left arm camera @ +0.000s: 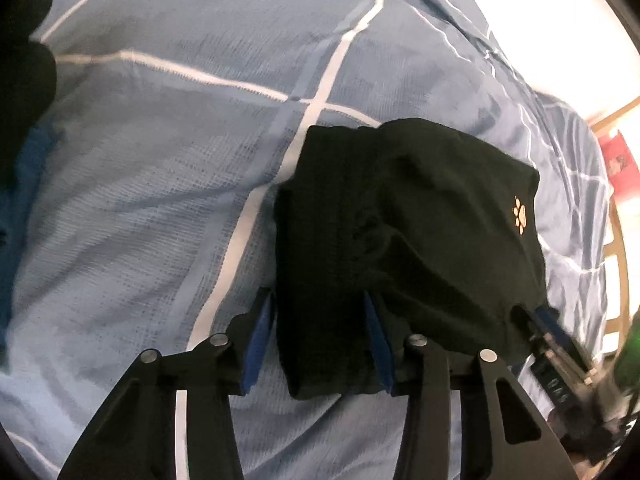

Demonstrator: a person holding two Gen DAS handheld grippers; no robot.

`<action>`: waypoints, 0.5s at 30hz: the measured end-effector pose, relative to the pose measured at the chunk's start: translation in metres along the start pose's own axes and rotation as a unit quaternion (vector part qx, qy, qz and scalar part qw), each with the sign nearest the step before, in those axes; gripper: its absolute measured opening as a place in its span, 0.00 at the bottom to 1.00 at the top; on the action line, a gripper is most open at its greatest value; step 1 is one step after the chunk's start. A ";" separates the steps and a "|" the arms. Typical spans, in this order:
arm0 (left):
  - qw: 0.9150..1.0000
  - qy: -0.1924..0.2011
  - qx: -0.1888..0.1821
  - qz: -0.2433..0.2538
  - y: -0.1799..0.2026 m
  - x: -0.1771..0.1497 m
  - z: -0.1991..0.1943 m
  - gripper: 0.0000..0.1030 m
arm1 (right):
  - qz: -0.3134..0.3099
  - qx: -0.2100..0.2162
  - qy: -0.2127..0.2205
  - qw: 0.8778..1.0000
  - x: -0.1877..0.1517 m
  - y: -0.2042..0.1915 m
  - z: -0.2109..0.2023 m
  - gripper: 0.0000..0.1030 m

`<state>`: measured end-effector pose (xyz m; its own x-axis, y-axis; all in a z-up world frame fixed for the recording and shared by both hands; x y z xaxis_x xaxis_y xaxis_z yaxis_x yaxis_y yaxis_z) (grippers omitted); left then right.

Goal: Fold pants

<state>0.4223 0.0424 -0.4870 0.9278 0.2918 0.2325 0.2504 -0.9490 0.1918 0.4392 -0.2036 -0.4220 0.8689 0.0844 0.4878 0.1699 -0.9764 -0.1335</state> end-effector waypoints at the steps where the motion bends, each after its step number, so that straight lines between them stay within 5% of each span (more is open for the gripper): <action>1: 1.000 -0.006 -0.008 -0.007 -0.001 0.000 0.004 0.43 | 0.003 -0.003 -0.006 1.000 -0.002 0.002 0.003 0.57; 9: 0.999 -0.015 -0.036 -0.035 -0.001 0.001 0.020 0.45 | 0.001 -0.014 -0.024 1.000 -0.017 0.007 0.014 0.57; 15: 0.999 -0.018 -0.035 -0.025 0.001 0.001 0.017 0.36 | 0.003 -0.010 -0.029 1.000 -0.020 0.009 0.016 0.57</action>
<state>0.4284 0.0394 -0.5033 0.9241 0.3333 0.1871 0.2784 -0.9223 0.2682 0.4305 -0.2107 -0.4470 0.8952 0.0900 0.4364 0.1562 -0.9806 -0.1182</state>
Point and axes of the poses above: each gripper's, at about its wrist camera, not at the fingertips, and z roughly the way its jaws point, y to its right, x to its top, the point moved 8 cm from there along z, roughly the way its jaws point, and after that the axes turned 12 degrees about x, right-handed, at the moved point
